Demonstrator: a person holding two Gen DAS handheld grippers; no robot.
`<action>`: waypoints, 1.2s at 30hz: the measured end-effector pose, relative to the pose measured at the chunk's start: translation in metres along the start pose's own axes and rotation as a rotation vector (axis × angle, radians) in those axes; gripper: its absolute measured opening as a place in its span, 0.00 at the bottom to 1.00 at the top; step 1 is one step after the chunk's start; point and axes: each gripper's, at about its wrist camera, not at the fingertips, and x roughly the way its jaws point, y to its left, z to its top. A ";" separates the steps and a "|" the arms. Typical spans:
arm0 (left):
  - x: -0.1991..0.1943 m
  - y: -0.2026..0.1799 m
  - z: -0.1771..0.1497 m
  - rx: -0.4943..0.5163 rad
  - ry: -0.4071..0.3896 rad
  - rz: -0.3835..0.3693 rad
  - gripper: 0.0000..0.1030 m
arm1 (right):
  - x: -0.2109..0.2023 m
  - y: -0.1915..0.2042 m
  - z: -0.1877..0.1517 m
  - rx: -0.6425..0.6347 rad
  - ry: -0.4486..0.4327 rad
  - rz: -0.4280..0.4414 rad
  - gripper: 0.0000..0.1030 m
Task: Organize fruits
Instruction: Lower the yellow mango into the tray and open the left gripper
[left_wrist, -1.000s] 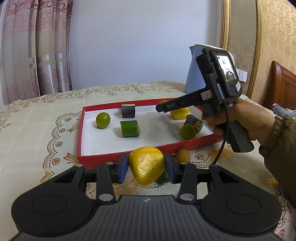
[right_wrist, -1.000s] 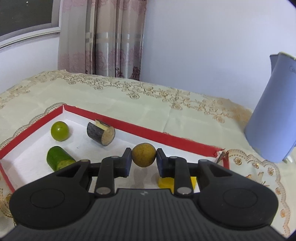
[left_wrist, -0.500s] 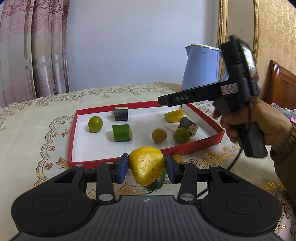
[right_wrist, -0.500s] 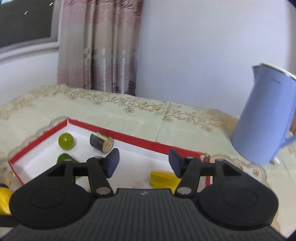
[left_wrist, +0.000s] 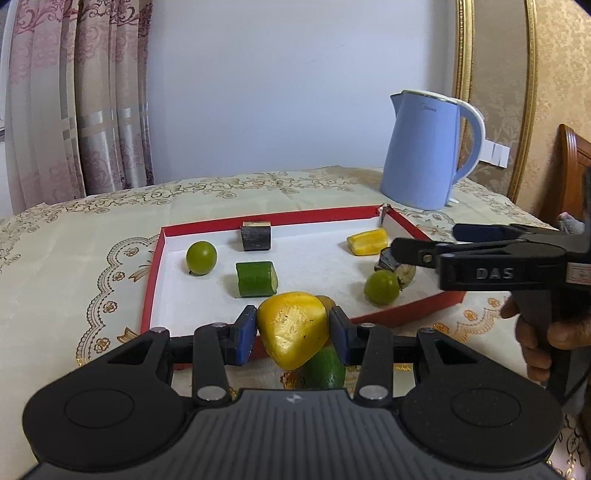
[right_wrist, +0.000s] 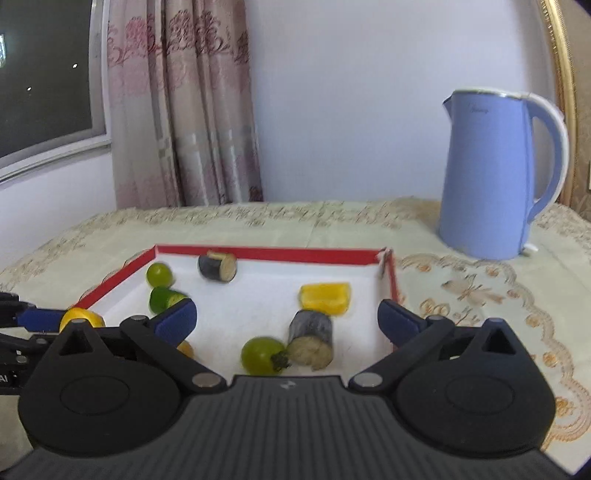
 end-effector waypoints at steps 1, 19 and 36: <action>0.002 -0.001 0.001 0.000 -0.001 0.005 0.40 | -0.002 0.000 0.001 -0.005 -0.012 0.000 1.00; 0.056 -0.007 0.043 0.053 0.018 0.032 0.40 | -0.008 -0.003 0.002 -0.041 -0.037 -0.058 1.00; 0.136 -0.026 0.079 0.095 0.059 0.115 0.84 | -0.007 -0.009 0.003 -0.063 -0.033 -0.109 1.00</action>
